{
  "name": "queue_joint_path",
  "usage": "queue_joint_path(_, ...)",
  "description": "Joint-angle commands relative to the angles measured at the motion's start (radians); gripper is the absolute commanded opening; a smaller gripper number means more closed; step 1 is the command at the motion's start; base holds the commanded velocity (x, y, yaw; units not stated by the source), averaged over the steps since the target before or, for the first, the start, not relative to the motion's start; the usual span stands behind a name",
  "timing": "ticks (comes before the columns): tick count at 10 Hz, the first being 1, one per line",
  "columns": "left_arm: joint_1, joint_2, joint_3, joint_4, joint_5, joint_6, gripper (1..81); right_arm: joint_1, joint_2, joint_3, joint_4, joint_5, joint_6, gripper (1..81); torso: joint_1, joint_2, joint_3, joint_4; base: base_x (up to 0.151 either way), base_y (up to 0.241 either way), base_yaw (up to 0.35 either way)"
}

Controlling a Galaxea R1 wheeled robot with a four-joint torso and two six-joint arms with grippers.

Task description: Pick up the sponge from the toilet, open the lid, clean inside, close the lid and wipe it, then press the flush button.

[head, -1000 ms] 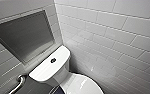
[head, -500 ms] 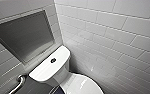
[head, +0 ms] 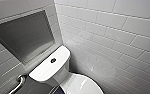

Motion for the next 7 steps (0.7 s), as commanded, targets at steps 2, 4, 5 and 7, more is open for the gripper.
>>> queue_joint_path(2,-0.051,-0.033,0.061,-0.039,0.057,0.004,81.1,-0.063,0.041,-0.044,-0.046,-0.081,-0.007,1.0,0.000,0.000,0.000,0.000,0.000,0.000,0.000)
queue_joint_path(4,-0.060,-0.035,0.061,-0.040,0.057,0.004,81.1,-0.073,0.090,-0.078,-0.093,-0.081,-0.007,1.0,0.000,0.000,0.000,0.000,0.000,0.000,0.000)
queue_joint_path(5,-0.060,-0.035,0.061,-0.040,0.060,0.004,81.1,-0.073,0.100,-0.078,-0.095,-0.081,-0.007,1.0,0.000,0.000,0.000,0.000,0.000,0.000,0.000)
queue_joint_path(7,-0.062,-0.036,0.061,-0.040,0.060,0.004,81.1,-0.073,0.104,-0.073,-0.113,-0.081,-0.007,1.0,0.000,0.000,0.000,0.000,-0.067,0.000,0.000)
